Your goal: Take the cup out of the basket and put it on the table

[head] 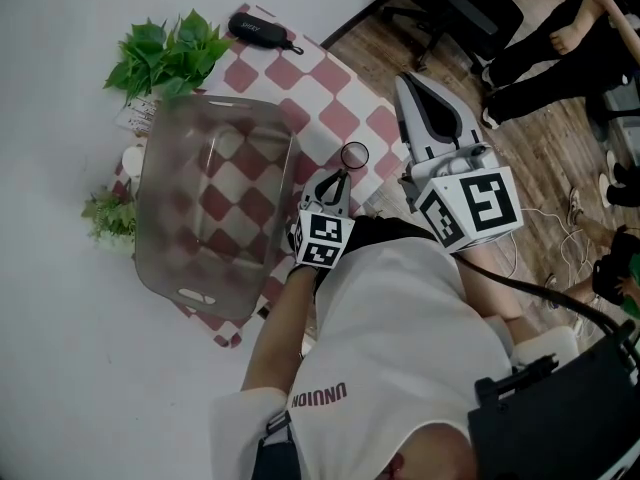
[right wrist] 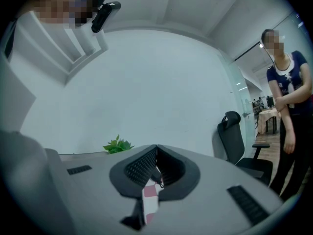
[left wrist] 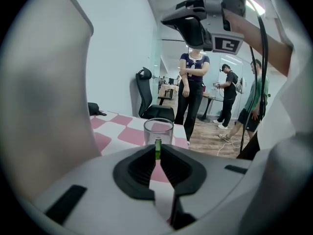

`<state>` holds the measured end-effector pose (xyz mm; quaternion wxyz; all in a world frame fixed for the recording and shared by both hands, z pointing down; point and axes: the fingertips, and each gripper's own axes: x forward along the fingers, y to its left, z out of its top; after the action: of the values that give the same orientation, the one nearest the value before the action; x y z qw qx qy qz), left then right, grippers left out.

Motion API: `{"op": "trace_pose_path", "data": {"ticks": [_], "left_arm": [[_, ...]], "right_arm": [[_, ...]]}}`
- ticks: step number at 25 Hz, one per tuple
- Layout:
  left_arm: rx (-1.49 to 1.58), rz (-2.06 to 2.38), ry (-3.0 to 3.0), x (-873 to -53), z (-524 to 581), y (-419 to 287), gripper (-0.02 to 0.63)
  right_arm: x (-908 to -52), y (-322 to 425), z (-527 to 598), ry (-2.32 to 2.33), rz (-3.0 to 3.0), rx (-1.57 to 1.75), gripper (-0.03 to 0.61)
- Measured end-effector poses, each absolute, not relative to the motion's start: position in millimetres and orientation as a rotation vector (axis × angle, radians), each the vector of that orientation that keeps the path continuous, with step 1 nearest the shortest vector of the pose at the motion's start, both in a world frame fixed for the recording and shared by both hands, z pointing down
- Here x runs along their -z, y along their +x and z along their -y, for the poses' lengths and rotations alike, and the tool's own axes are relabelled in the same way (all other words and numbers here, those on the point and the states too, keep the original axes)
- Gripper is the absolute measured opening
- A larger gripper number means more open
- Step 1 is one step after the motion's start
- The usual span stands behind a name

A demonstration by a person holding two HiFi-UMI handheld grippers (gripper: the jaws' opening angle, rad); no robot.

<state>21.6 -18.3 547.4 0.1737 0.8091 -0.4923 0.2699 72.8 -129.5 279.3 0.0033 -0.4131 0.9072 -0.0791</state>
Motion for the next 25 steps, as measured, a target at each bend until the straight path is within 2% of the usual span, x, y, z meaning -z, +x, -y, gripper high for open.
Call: {"op": "trace_pose_path", "data": {"ticks": [25], "left_arm": [[-0.844, 1.376, 2.239, -579.9, 11.4, 14.8, 0.040]], "right_arm": [[-279.8, 69.6, 130.2, -1.291, -2.851, 0.248, 0.018]]}}
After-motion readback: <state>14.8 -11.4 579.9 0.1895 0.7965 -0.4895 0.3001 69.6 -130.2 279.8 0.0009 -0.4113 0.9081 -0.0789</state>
